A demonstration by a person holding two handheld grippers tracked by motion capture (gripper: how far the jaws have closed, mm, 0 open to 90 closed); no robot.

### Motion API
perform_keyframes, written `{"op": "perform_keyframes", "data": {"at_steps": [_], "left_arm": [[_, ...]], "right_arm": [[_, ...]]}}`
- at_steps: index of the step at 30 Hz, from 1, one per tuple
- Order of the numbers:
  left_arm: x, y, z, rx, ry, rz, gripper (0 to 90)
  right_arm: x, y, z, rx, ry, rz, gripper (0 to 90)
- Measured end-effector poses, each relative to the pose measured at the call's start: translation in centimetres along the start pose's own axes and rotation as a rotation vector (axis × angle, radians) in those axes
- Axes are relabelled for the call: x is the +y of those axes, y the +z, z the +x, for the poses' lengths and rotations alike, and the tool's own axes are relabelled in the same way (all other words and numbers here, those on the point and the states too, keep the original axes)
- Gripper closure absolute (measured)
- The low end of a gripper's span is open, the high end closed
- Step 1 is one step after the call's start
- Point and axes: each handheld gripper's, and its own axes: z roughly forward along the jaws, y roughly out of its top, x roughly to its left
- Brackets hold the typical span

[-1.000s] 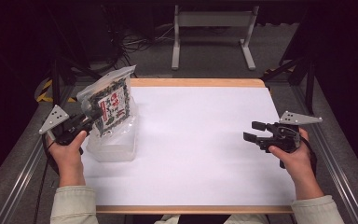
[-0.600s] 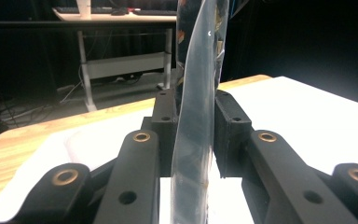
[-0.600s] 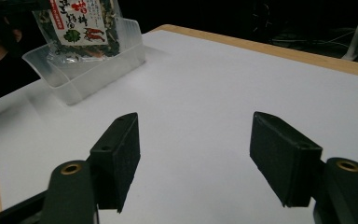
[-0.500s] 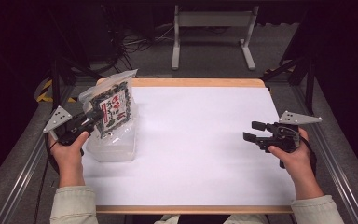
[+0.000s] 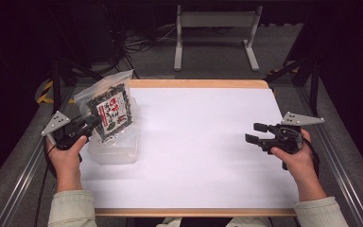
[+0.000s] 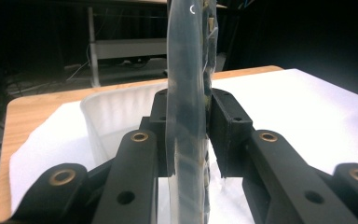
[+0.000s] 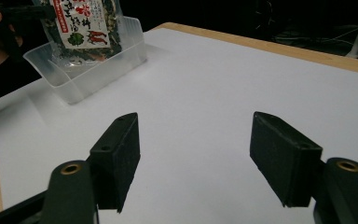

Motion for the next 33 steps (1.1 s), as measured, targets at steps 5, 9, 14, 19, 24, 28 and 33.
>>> {"op": "perform_keyframes", "data": {"at_steps": [5, 9, 14, 19, 24, 28, 33], "left_arm": [[-0.36, -0.18, 0.28, 0.02, -0.01, 0.011, 71.5], [-0.42, -0.26, 0.25, 0.024, -0.005, 0.016, 71.5], [-0.52, -0.32, 0.29, 0.026, -0.001, 0.016, 71.3], [-0.57, -0.43, 0.29, 0.025, -0.004, 0.017, 71.3], [-0.59, -0.49, 0.29, 0.025, -0.006, 0.016, 71.2], [-0.57, -0.53, 0.28, 0.027, -0.01, 0.014, 70.8], [-0.26, -0.76, 0.18, 0.051, -0.032, 0.026, 63.0]], "right_arm": [[0.04, 0.13, -0.02, 0.002, -0.003, 0.003, 33.9], [0.09, 0.25, -0.03, 0.005, -0.003, 0.002, 33.9], [0.13, 0.31, -0.06, 0.007, -0.002, 0.002, 33.9], [0.16, 0.39, -0.08, 0.011, -0.005, 0.003, 33.9], [0.23, 0.47, -0.1, 0.011, -0.004, 0.001, 33.9], [0.26, 0.5, -0.08, 0.012, -0.005, 0.001, 33.9], [0.31, 0.62, -0.11, 0.012, -0.005, 0.001, 33.8]]}}
